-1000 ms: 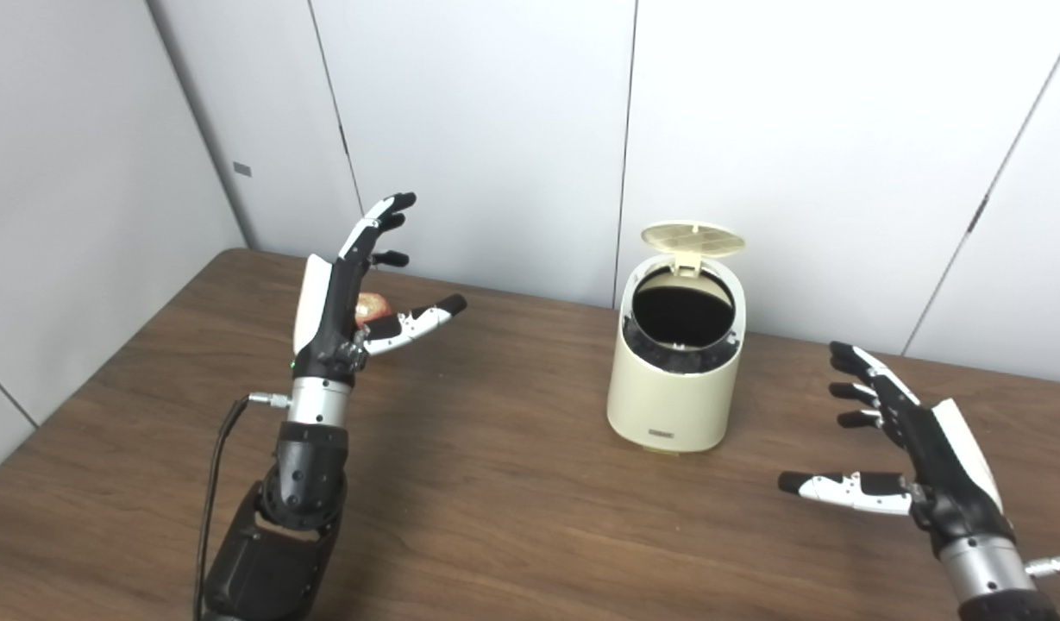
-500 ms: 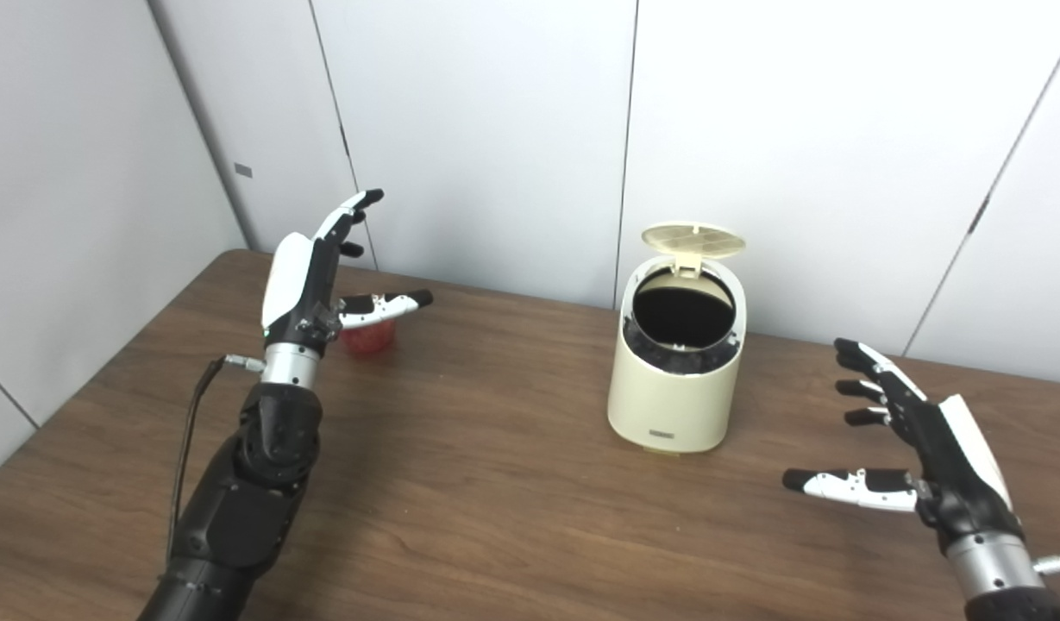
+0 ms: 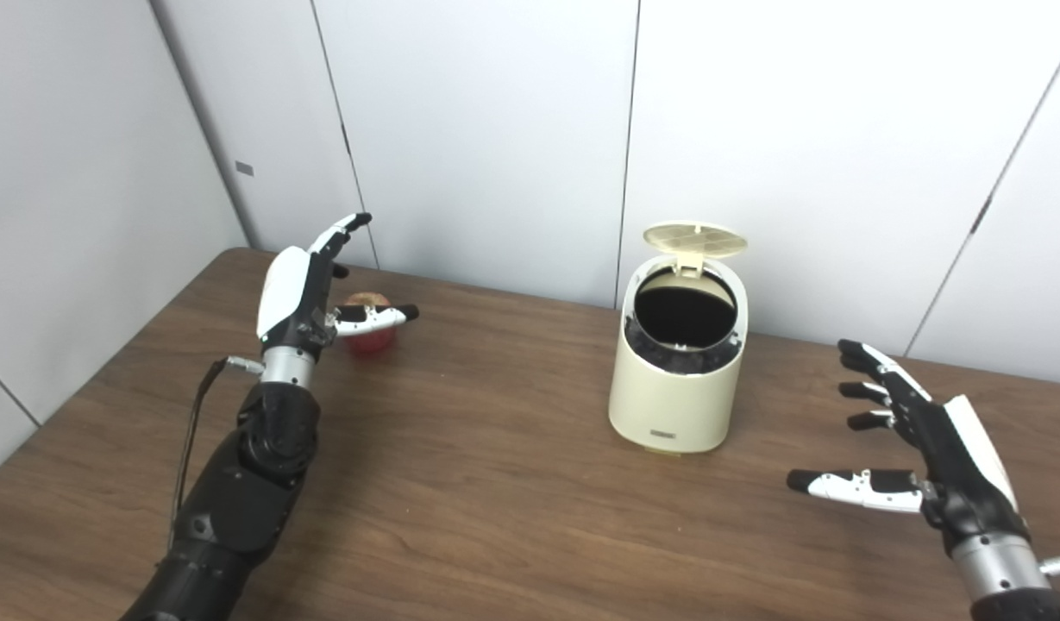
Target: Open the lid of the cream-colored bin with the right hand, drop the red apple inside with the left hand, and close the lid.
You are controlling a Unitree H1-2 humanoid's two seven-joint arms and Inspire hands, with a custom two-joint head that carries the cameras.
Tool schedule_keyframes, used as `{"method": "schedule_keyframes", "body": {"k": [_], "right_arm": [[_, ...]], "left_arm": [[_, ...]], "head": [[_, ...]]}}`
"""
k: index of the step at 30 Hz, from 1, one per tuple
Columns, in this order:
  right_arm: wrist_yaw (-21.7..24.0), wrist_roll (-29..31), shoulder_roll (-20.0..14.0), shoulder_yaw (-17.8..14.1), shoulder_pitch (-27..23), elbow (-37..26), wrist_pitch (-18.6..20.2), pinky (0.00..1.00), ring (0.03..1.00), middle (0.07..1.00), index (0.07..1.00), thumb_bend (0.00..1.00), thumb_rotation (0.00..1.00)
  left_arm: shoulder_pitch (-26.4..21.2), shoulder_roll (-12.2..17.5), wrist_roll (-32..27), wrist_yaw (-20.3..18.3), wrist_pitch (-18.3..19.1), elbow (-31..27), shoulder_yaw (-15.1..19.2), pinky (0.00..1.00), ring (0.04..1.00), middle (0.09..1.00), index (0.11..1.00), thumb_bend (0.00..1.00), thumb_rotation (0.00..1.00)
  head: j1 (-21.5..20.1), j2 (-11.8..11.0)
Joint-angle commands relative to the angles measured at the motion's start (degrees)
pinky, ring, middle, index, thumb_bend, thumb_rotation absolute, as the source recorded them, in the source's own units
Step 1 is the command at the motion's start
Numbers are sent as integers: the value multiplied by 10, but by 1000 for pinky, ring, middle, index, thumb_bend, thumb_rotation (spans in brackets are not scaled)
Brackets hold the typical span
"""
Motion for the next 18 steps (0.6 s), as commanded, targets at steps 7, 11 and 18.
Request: {"method": "schedule_keyframes", "body": {"k": [7,11,18], "right_arm": [[1,5,-13,-10,-20,-30,-1,663,799,873,867,745,70],[4,9,-16,-11,-16,-35,3,668,797,877,867,743,79],[9,18,-16,-14,-10,-42,10,683,799,883,871,731,56]], "left_arm": [[-28,32,20,45,7,31,-5,706,891,895,889,941,212],[-29,36,12,54,2,49,-7,708,895,901,888,931,189],[-32,38,8,62,5,66,-8,719,907,913,887,931,204]], "head": [[0,3],[1,4],[1,6]]}}
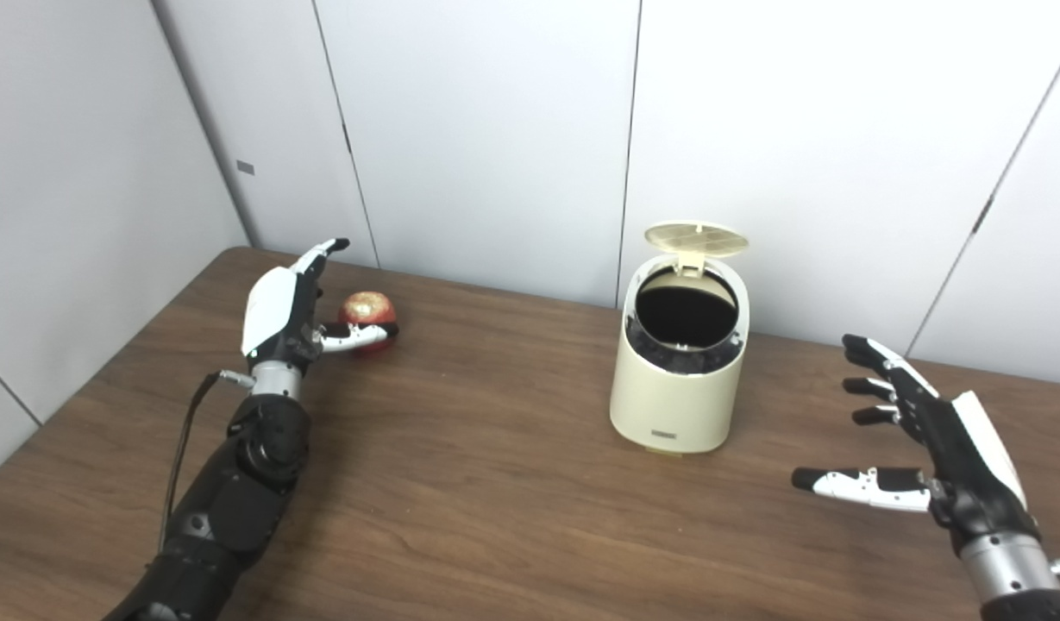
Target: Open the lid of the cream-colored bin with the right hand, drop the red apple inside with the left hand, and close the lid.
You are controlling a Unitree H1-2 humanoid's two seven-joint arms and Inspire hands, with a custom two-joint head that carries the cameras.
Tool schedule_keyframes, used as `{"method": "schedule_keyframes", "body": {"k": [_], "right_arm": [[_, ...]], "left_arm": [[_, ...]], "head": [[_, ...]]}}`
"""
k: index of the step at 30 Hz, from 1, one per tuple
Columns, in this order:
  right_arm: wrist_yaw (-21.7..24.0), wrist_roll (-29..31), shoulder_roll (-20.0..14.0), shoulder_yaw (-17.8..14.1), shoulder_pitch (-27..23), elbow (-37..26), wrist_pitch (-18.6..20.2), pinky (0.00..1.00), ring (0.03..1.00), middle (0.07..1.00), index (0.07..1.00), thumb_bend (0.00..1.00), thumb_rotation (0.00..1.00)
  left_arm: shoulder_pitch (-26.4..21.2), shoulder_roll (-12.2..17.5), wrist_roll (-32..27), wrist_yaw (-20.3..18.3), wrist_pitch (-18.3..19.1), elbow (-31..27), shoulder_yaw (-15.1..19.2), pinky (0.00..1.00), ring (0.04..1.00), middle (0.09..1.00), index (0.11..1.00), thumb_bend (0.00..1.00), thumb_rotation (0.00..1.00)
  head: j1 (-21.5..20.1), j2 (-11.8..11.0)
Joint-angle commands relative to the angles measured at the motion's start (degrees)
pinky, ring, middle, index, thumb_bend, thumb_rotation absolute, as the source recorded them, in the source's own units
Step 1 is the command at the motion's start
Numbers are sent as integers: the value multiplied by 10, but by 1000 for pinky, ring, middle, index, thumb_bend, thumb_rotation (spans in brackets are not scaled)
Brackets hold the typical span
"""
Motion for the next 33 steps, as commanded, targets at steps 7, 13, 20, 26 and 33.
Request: {"method": "schedule_keyframes", "body": {"k": [7,13,20,26,33], "right_arm": [[5,6,-12,-9,-10,-31,11,688,805,889,871,721,34],[8,10,-14,-10,-7,-37,10,679,798,885,867,712,50],[11,16,-16,-12,-2,-43,14,667,800,888,865,710,50],[15,28,-16,-18,0,-46,16,653,804,893,871,715,41],[19,28,-17,-16,3,-58,30,683,817,900,880,697,14]], "left_arm": [[-25,20,-4,15,4,1,0,700,887,904,879,939,208],[-25,19,-4,4,30,5,-11,588,750,807,815,945,208],[-27,22,-11,18,20,42,-21,589,750,783,801,930,196],[-29,20,-18,30,12,66,-23,580,745,787,797,916,177],[-35,18,-24,41,0,99,-28,572,723,773,791,915,167]], "head": [[-1,4],[-2,7],[-5,9],[-6,12],[-5,15]]}}
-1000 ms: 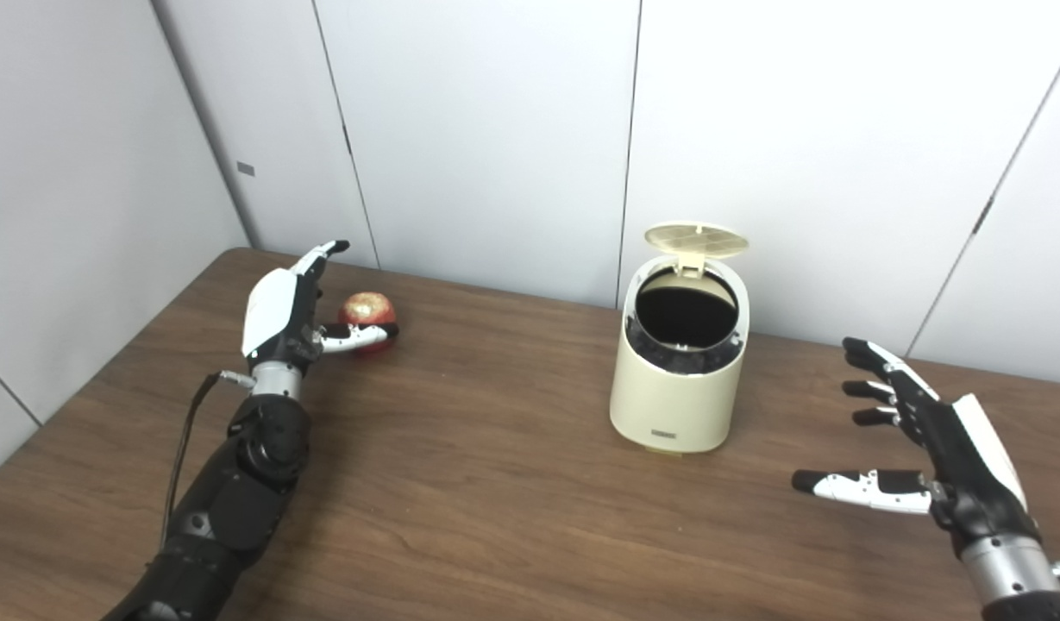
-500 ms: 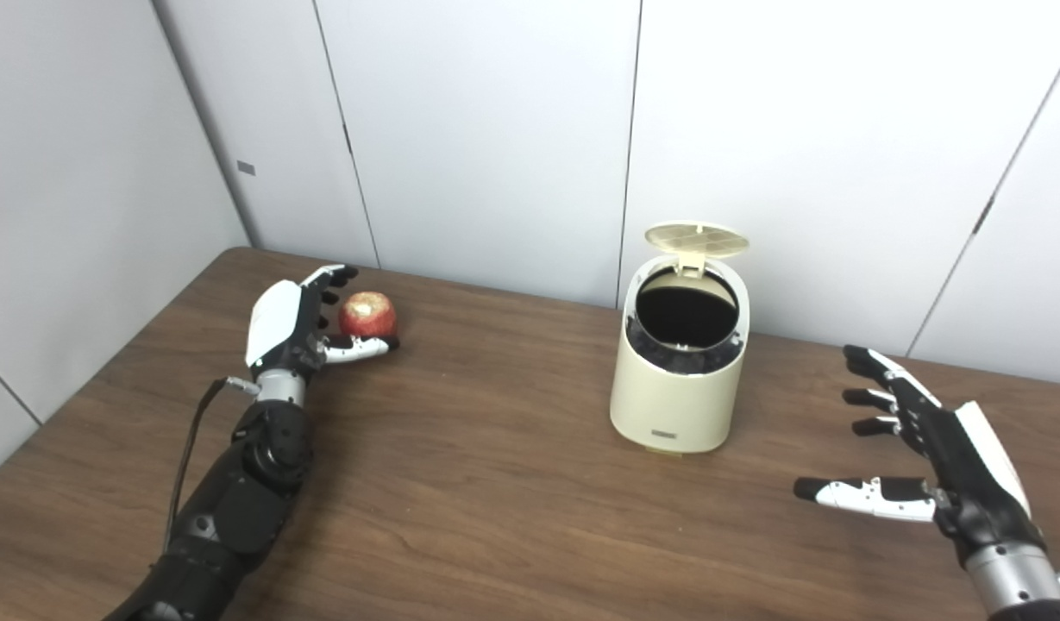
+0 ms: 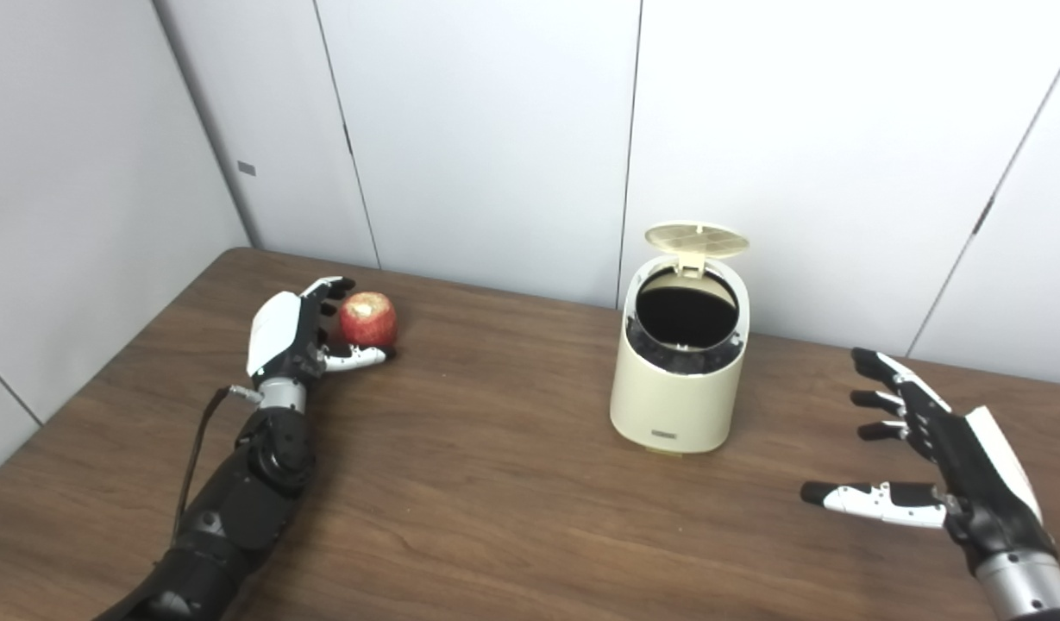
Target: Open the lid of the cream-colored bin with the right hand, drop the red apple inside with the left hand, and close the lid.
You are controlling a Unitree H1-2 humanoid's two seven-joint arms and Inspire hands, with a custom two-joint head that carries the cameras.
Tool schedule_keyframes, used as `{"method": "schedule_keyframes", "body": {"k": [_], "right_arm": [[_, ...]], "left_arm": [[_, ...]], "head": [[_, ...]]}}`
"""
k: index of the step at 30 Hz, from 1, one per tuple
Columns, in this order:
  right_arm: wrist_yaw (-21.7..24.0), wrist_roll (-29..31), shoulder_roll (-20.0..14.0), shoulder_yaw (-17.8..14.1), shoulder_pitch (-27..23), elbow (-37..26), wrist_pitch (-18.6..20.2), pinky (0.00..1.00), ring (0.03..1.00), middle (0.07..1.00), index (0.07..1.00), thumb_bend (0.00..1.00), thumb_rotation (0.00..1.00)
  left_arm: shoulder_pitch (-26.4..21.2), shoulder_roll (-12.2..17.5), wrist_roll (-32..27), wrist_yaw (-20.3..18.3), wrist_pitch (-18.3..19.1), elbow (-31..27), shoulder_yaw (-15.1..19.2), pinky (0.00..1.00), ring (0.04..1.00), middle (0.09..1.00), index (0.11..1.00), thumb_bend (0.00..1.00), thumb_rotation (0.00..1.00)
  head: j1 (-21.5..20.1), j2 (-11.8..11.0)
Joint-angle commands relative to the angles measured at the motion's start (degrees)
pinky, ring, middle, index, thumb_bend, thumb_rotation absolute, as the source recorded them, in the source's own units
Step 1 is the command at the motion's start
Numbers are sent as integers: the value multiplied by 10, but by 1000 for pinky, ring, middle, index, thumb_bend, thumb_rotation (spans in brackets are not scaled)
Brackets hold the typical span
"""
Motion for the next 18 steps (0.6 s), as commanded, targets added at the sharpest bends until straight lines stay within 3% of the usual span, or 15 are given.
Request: {"method": "schedule_keyframes", "body": {"k": [1,11,18], "right_arm": [[1,8,-7,-6,-14,-23,1,687,818,901,880,698,7],[-2,-1,-8,0,-12,-33,8,682,815,903,882,693,0],[-2,4,-7,-2,-12,-41,16,677,810,891,879,699,3]], "left_arm": [[-18,16,-5,7,-6,6,-1,575,722,770,788,913,168],[-25,15,-14,20,-38,38,-10,582,723,745,773,914,199],[-36,11,-31,17,-53,60,-13,557,660,661,726,893,129]], "head": [[0,1],[-4,4],[-8,6]]}}
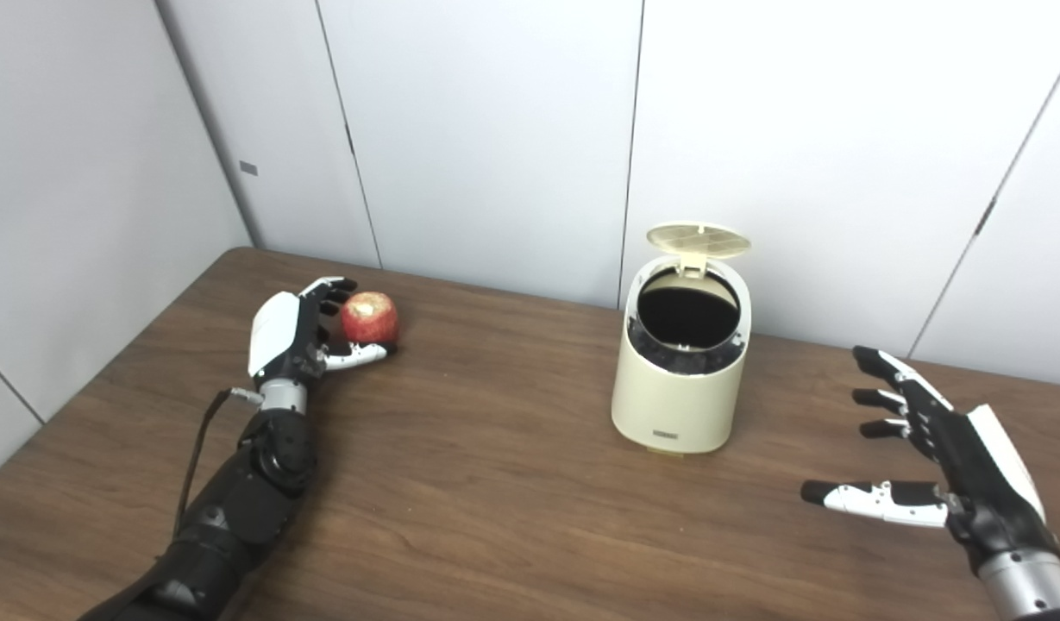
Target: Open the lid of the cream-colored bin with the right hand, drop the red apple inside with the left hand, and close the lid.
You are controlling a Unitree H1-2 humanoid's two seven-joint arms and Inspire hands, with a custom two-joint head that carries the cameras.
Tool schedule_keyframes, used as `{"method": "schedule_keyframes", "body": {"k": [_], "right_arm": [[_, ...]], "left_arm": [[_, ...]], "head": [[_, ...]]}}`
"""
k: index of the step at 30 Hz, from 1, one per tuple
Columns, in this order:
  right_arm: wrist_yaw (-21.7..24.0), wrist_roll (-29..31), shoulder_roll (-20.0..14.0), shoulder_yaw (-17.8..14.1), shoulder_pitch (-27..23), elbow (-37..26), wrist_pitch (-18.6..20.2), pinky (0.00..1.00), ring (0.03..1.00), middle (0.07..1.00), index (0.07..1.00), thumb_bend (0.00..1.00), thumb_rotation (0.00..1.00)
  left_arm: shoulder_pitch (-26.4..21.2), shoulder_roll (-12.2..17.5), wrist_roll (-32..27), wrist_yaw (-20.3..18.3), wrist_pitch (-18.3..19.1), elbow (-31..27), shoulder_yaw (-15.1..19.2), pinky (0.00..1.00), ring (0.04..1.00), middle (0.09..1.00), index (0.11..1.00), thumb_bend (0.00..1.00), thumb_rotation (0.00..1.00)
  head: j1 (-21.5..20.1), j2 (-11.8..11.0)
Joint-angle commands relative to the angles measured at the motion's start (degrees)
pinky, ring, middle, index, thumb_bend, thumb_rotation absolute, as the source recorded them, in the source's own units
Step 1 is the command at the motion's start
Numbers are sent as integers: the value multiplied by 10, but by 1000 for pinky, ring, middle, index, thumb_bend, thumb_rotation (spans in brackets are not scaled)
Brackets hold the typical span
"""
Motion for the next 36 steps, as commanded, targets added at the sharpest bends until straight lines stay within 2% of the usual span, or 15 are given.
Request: {"method": "schedule_keyframes", "body": {"k": [1,3,5,6,7,9,11,20,23,25,28,32,33,36], "right_arm": [[-3,5,-7,-7,-14,-22,-6,679,810,890,879,699,3],[-3,5,-8,-8,-13,-25,-3,675,808,888,876,703,4],[-3,4,-8,-9,-12,-29,2,689,813,892,877,701,0],[-3,3,-8,-9,-12,-32,7,693,814,892,877,702,6],[-3,2,-8,-9,-12,-33,11,697,814,891,877,703,16],[-4,2,-8,-10,-11,-35,14,703,813,888,877,706,21],[-3,4,-10,-11,-11,-34,10,699,808,880,876,703,14],[-2,2,-11,-10,-10,-39,16,698,812,883,876,696,6],[-3,2,-8,-10,-9,-42,23,702,815,885,876,694,0],[-5,3,-7,-10,-7,-43,21,710,821,890,880,689,0],[-6,0,-6,-8,-5,-44,19,698,818,887,879,687,0],[-8,-14,-4,-3,-6,-50,40,705,826,897,886,691,0],[-8,-17,-4,-2,-7,-50,42,716,833,903,891,691,0],[-9,-24,-3,1,-7,-48,43,723,839,905,892,693,0]], "left_arm": [[-18,6,-10,-6,-6,9,-4,552,648,649,714,893,120],[-23,5,-12,-2,-15,24,-6,523,590,592,660,897,88],[-27,6,-12,2,-24,37,-10,445,503,507,588,879,50],[-29,6,-11,7,-31,46,-13,414,477,480,564,703,25],[-31,7,-10,11,-35,52,-16,386,451,467,548,614,13],[-38,6,-12,26,-53,77,-21,334,397,450,526,541,2],[-43,7,-10,40,-65,98,-27,300,366,461,499,529,0],[-57,9,-5,84,-91,136,-48,286,340,460,495,525,0],[-56,10,-5,100,-101,138,-52,300,361,464,492,525,0],[-53,10,-4,114,-109,133,-53,301,363,462,496,525,0],[-47,11,-1,134,-125,119,-54,375,374,457,504,524,0],[-30,13,-2,123,-110,51,-50,445,377,446,511,523,0],[-24,13,-2,115,-103,25,-48,439,378,445,511,523,0],[-8,13,1,96,-76,-42,-44,326,377,444,510,523,0]], "head": [[0,0],[-1,1],[-2,1],[-3,1],[-3,1],[-3,1],[-3,1],[-4,0],[-6,-2],[-12,-3],[-22,-5],[-35,-6],[-42,-6],[-51,-7]]}}
